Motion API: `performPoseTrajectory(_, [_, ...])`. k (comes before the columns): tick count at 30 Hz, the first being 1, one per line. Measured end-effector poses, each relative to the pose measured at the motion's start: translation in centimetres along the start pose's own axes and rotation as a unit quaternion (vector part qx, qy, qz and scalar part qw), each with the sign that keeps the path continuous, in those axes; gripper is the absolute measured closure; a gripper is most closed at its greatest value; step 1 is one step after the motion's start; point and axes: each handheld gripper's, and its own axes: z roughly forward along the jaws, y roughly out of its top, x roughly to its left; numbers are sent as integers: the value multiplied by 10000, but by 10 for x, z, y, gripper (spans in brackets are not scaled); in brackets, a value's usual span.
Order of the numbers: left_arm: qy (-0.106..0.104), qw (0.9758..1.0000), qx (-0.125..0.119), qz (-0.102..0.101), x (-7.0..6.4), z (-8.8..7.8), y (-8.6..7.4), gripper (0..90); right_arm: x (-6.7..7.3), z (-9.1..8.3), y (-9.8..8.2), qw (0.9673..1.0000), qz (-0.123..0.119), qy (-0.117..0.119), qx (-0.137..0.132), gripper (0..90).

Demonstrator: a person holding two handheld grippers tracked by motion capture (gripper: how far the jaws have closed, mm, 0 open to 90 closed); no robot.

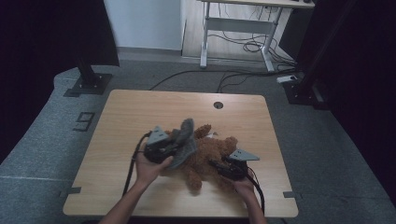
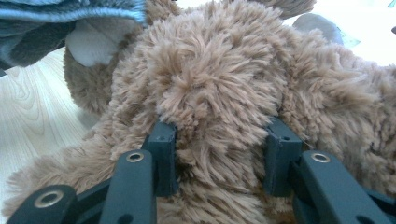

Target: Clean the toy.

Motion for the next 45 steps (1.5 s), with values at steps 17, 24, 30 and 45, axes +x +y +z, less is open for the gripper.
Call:
performPoseTrajectory(17, [-477,9963,693,179,-44,82,-5,766,2,2,-1,10000,-38,-46,-4,557])
performPoseTrajectory(24, [4,9981,615,-46,-6,55,-18,767,1,1,-1,10000,30,-44,-23,557])
performPoseTrajectory(30, [-120,9984,475,-270,18,31,-34,770,4,3,-1,10000,-62,6,-17,557])
performPoseTrajectory(45, [134,9989,77,-447,38,-10,-33,767,3,3,-2,10000,-20,22,-15,558])
